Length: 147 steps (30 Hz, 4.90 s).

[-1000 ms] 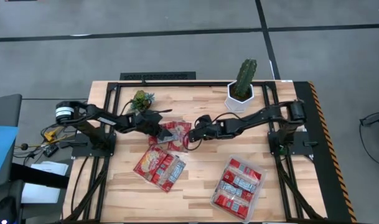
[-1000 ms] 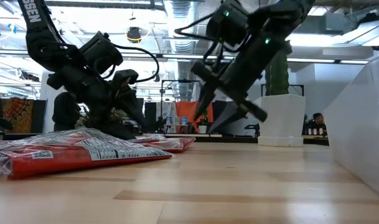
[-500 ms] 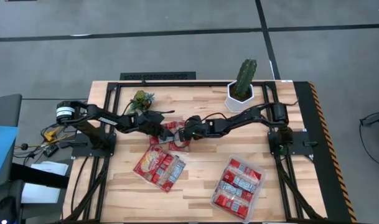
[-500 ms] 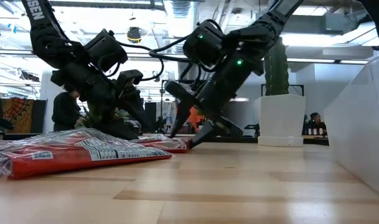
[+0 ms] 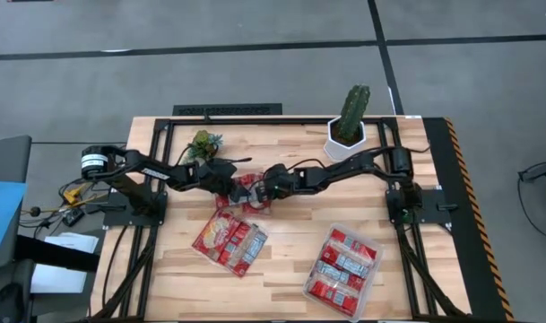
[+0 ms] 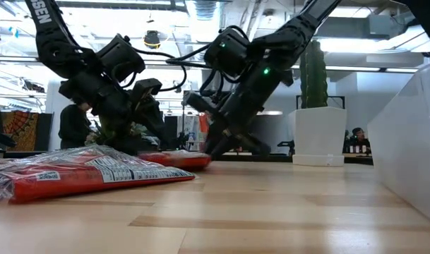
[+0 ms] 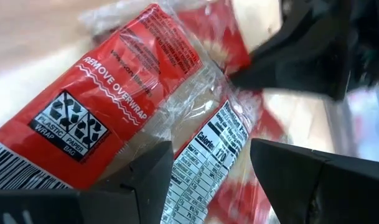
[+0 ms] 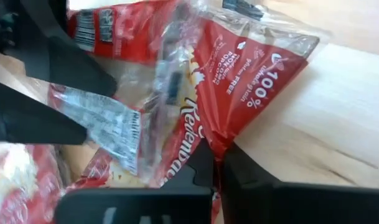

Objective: Sort popcorn bags into baskets
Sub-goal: Put the red popcorn bag into the transparent bin

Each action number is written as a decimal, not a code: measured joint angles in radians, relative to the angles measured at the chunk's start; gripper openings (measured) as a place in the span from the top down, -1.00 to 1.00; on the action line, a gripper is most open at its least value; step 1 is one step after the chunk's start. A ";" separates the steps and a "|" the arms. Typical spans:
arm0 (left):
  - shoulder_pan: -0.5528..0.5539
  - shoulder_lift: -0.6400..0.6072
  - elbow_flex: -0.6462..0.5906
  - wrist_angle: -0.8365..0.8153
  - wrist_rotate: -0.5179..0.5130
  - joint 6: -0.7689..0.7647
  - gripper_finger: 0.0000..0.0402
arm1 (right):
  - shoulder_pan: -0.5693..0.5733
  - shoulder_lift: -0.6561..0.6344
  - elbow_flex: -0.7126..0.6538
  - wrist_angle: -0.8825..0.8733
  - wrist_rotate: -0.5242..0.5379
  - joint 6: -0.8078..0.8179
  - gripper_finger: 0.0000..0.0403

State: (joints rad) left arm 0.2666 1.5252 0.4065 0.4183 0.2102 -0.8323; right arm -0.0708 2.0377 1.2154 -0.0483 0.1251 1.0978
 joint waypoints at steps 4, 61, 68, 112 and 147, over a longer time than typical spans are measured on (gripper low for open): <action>0.019 0.000 0.000 0.011 0.095 -0.016 -0.06 | -0.004 -0.085 -0.004 -0.123 0.009 -0.057 0.96; 0.027 0.000 0.056 0.017 0.150 -0.022 -0.06 | 0.752 -0.395 -0.001 -0.669 -0.261 -0.291 0.34; 0.027 0.000 0.056 0.019 0.145 -0.018 -0.06 | 0.682 -0.436 -0.001 -0.733 -0.258 -0.287 0.05; 0.068 -0.583 -0.155 -0.576 -0.103 -0.190 -0.06 | 0.041 -0.033 -0.001 -0.014 -0.021 -0.078 -0.06; 0.046 -0.380 -0.173 -0.175 0.141 -0.196 -0.06 | -0.013 0.023 0.157 -0.072 -0.120 -0.155 0.96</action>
State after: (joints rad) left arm 0.3130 1.1450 0.2330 0.2429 0.3513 -1.0288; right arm -0.0837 2.0604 1.3726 -0.1204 0.0055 0.9431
